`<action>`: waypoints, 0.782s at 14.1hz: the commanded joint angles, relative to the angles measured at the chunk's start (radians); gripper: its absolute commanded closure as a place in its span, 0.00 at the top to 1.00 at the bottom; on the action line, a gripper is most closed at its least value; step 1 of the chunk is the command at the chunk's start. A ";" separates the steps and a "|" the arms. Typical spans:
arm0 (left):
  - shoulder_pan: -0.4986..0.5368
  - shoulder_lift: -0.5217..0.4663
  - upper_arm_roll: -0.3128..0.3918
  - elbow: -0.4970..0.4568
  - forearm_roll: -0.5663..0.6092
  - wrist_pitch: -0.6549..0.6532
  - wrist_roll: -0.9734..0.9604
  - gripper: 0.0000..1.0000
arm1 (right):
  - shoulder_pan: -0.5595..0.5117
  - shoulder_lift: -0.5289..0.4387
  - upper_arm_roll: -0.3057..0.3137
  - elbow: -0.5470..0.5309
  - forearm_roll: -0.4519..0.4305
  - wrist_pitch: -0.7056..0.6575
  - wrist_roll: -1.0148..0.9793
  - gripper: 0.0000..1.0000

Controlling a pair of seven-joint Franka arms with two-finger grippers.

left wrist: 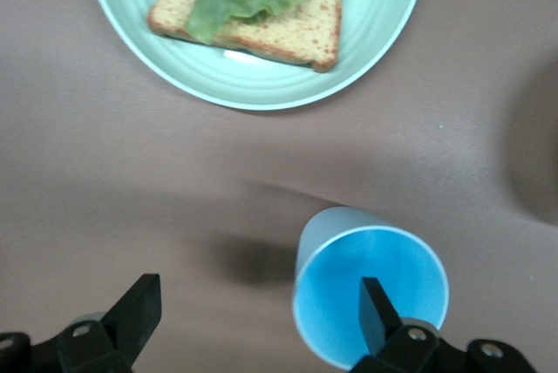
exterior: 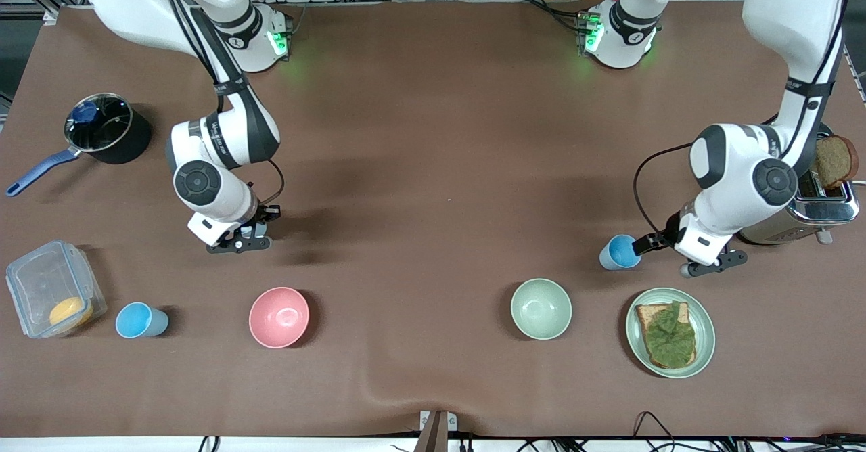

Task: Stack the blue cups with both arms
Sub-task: 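Grasp the blue cup with the right gripper while the left gripper grasps another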

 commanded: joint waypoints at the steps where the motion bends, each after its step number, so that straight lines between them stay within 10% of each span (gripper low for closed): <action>1: -0.029 0.064 0.001 0.055 -0.012 0.000 -0.037 1.00 | 0.032 0.003 0.006 0.094 -0.004 -0.119 0.027 0.00; 8: -0.038 0.116 0.001 0.103 -0.005 0.000 -0.046 1.00 | 0.248 0.058 0.004 0.270 0.292 -0.179 0.318 0.00; 11: -0.038 0.127 0.001 0.103 -0.005 0.000 -0.064 0.42 | 0.394 0.193 0.004 0.435 0.292 -0.173 0.587 0.00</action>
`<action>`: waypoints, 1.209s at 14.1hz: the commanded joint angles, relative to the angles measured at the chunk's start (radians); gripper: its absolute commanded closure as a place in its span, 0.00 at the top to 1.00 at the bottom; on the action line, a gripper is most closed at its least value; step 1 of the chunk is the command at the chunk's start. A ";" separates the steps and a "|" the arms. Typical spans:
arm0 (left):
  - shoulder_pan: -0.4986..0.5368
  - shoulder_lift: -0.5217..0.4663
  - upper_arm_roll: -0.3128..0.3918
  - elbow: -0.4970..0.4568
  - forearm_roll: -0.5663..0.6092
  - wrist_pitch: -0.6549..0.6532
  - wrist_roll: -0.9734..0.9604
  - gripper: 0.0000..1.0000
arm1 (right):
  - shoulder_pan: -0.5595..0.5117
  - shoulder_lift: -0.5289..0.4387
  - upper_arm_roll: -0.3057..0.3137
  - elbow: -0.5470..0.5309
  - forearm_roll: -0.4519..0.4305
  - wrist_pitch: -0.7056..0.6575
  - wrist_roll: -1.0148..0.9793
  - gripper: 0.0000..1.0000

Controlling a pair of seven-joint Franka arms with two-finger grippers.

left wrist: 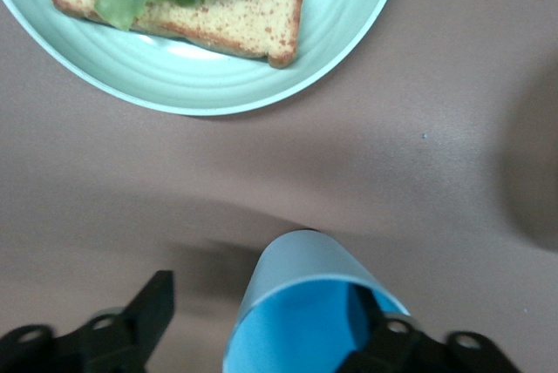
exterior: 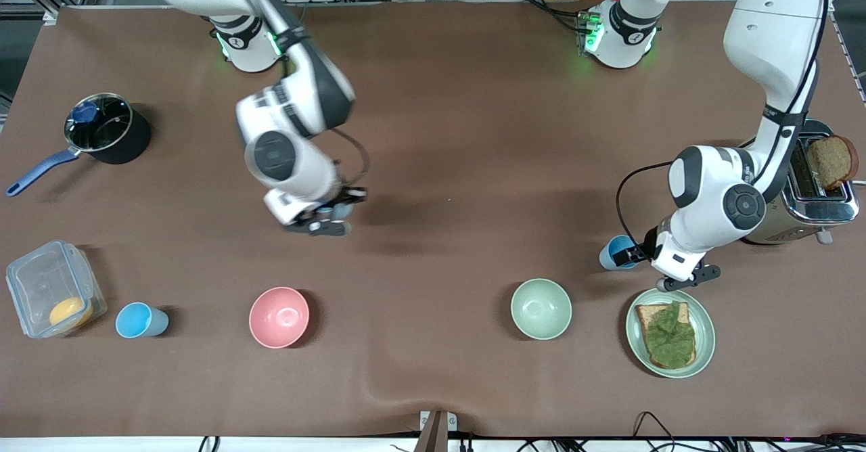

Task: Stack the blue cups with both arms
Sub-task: 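Carry the cup to mid-table with the right gripper while the left lifts its cup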

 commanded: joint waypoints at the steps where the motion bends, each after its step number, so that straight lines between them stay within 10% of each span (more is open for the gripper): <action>1: -0.006 0.016 0.002 0.020 -0.006 0.000 -0.021 0.23 | 0.129 0.159 -0.014 0.175 0.008 -0.011 0.203 0.00; 3: -0.006 0.016 0.002 0.020 -0.006 0.000 -0.021 0.00 | 0.203 0.202 -0.015 0.195 0.005 0.079 0.278 0.00; 14: -0.009 0.015 0.002 0.019 -0.006 0.000 -0.041 0.00 | 0.272 0.281 -0.017 0.195 -0.115 0.173 0.355 0.00; 16: -0.009 0.015 0.002 0.020 -0.006 0.000 -0.041 0.00 | 0.268 0.276 -0.017 0.200 -0.110 0.166 0.351 0.77; 17: -0.009 0.015 0.002 0.020 -0.006 -0.002 -0.041 0.00 | 0.262 0.270 -0.017 0.201 -0.112 0.163 0.351 1.00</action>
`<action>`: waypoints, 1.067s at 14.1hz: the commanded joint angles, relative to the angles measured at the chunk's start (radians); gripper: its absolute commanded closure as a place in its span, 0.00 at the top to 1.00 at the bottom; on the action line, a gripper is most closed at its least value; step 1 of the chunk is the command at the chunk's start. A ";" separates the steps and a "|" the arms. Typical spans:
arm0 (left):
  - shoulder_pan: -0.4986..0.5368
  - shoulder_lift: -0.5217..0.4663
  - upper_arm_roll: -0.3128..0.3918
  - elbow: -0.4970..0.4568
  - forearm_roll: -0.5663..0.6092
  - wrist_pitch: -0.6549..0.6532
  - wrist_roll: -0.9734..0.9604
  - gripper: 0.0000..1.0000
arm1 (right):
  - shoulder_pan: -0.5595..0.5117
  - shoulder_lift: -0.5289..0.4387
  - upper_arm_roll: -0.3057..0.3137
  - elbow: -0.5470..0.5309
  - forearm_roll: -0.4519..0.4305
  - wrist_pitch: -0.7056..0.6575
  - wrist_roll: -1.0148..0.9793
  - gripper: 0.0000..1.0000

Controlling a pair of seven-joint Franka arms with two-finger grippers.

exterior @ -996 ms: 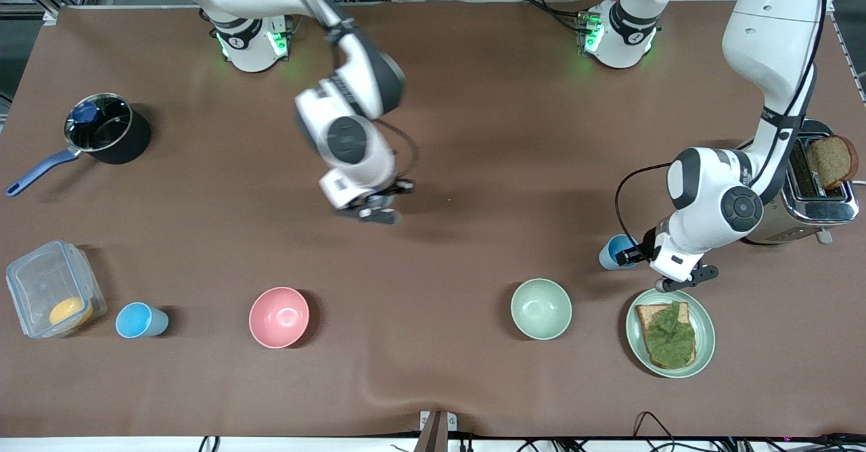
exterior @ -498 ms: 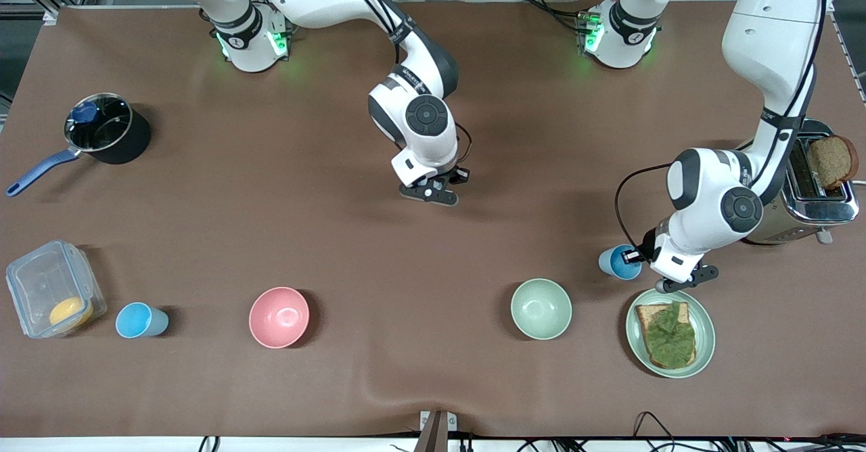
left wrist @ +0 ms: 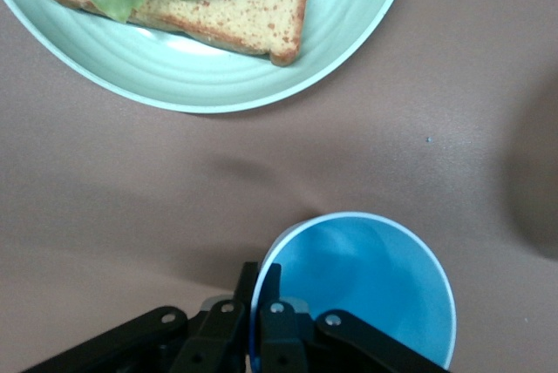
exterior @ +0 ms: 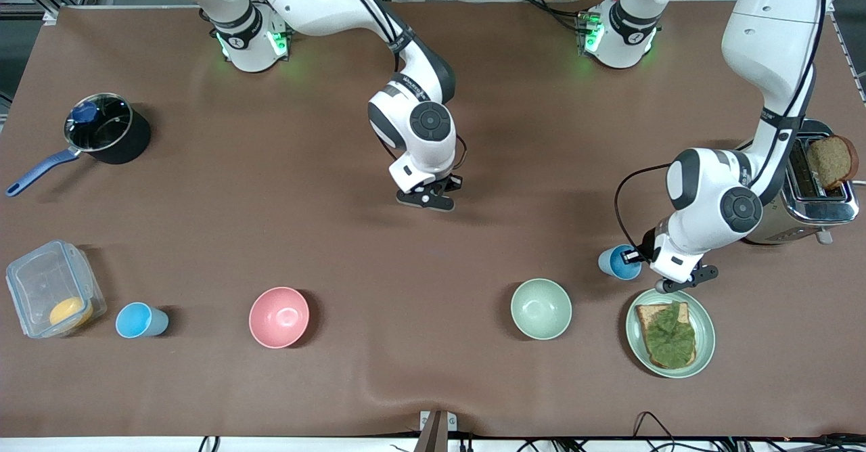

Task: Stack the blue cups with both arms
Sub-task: 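Carry the cup to mid-table with the right gripper while the left lifts its cup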

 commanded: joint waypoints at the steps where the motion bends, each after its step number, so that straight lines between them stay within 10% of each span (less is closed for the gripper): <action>1: -0.006 0.007 0.002 0.012 -0.006 -0.001 -0.019 0.00 | -0.005 -0.002 0.001 0.039 -0.015 -0.023 0.008 1.00; 15: -0.023 -0.111 -0.032 0.052 -0.009 -0.011 -0.205 0.00 | -0.497 -0.367 -0.001 0.154 -0.012 -0.633 -0.621 1.00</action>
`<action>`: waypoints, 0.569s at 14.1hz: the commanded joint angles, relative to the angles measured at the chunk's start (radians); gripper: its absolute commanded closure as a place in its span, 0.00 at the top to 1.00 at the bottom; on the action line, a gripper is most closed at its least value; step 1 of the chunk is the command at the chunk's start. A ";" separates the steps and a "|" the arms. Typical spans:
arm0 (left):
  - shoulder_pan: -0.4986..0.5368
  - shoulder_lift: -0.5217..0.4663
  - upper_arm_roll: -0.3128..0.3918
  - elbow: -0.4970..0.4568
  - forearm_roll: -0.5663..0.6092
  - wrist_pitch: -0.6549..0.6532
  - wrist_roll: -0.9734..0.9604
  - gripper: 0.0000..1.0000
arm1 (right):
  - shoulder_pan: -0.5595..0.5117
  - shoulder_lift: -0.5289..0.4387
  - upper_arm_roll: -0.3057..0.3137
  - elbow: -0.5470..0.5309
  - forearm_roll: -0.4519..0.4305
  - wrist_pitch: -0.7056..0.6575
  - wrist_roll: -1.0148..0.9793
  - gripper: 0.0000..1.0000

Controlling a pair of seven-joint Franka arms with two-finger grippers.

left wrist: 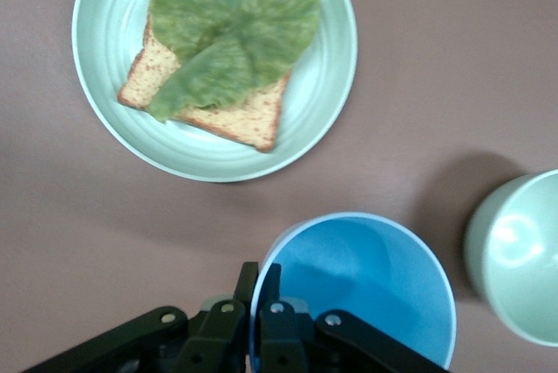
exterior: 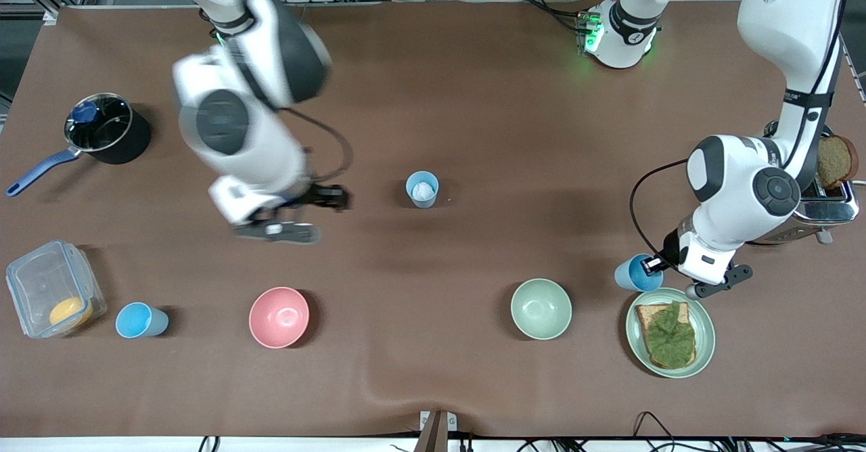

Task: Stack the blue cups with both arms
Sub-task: 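Release the cup and withdraw the right gripper while the left gripper carries its cup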

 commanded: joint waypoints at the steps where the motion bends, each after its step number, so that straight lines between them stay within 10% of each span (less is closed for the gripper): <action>1: -0.042 -0.026 -0.036 0.017 -0.005 -0.022 -0.133 0.00 | -0.129 -0.074 0.023 -0.033 -0.006 -0.064 -0.160 1.00; 8: -0.204 -0.072 -0.045 0.116 -0.003 -0.143 -0.404 0.00 | -0.363 -0.191 0.021 -0.036 -0.021 -0.234 -0.436 1.00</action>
